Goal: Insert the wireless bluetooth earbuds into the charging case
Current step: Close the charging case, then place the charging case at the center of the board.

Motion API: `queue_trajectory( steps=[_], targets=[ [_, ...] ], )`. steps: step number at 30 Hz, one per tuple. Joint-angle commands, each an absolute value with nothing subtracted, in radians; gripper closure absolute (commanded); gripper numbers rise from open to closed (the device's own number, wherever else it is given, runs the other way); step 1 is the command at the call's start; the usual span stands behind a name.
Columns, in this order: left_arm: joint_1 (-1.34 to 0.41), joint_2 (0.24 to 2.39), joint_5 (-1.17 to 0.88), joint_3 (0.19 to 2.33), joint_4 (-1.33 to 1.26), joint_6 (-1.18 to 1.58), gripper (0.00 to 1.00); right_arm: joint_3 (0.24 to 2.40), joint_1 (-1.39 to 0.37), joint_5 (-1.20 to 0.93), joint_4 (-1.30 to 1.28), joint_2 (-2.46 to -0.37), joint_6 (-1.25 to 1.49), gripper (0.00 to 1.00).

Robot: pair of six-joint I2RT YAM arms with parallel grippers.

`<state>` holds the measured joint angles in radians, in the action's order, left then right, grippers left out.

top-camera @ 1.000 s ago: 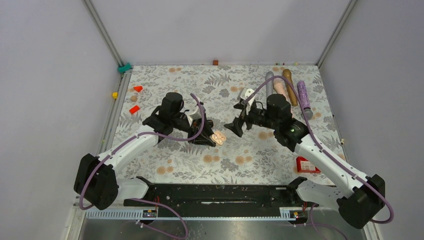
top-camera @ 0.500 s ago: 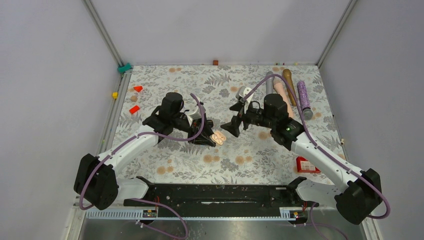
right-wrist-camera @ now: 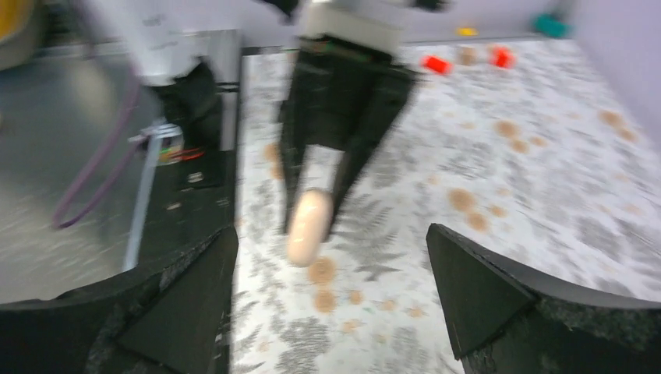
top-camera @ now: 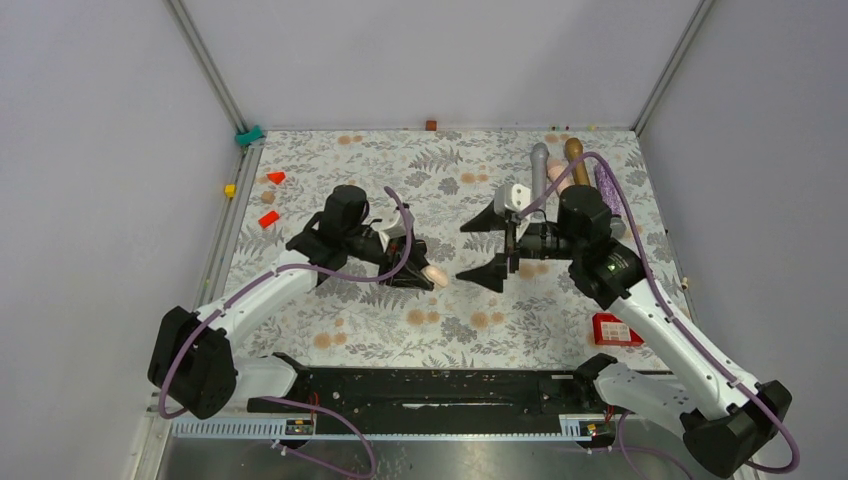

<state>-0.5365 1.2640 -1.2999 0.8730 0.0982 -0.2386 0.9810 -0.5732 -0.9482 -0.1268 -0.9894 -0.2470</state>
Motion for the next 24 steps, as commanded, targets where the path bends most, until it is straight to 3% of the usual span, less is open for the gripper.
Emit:
queue_trajectory(
  steps=[1, 6, 18, 24],
  targets=[
    [-0.556, 1.304, -1.156, 0.926, 0.053, -0.228, 1.0, 0.953, -0.518, -0.5, -0.021, -1.007, -0.188, 0.01],
    [-0.591, 1.52, -1.051, 1.134, 0.289, -0.297, 1.0, 0.946, -0.406, -0.092, -0.009, -1.002, -0.145, 0.0],
    [-0.652, 2.082, -0.895, 1.577, 0.403, 0.008, 1.0, 0.906, -0.243, -0.037, 0.052, -0.911, -0.074, 0.01],
    [-0.653, 2.235, -0.809, 1.692, 0.405, 0.106, 1.0, 0.902, -0.235, -0.073, 0.052, -0.913, -0.062, 0.01]
  ],
)
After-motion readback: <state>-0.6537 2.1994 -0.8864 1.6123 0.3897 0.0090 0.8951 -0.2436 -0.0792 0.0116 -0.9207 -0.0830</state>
